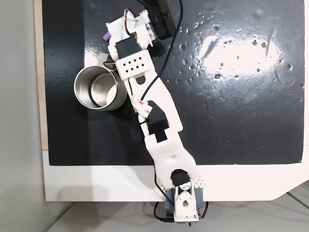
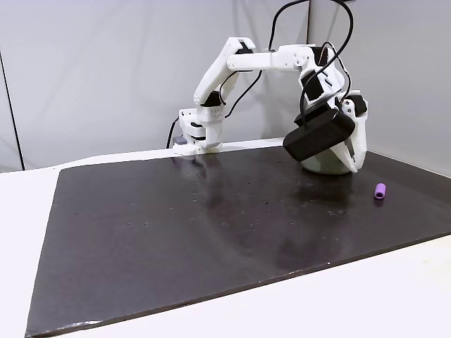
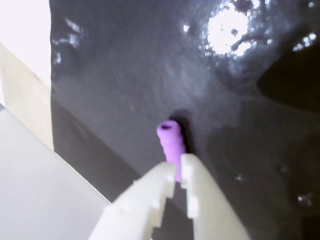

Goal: Grasp a pengrip and put it in the cup.

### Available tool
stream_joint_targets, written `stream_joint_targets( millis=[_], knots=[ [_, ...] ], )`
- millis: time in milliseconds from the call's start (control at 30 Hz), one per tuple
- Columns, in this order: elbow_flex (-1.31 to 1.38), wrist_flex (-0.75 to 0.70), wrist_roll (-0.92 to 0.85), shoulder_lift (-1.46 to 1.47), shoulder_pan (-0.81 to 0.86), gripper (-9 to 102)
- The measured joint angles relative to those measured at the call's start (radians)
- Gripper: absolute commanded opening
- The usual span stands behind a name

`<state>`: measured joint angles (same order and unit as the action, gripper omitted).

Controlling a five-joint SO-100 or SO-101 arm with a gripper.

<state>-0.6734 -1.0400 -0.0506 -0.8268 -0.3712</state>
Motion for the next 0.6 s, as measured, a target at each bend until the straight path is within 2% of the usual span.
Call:
stream_joint_targets(
  millis=[133, 200, 600],
  knots=[
    [0.107, -0.025, 0.026, 0.067, 0.002, 19],
    [0.146, -0.04, 0.028, 0.091, -0.012, 23],
    [0.163, -0.067, 0.046, 0.172, -0.072, 26]
  ],
)
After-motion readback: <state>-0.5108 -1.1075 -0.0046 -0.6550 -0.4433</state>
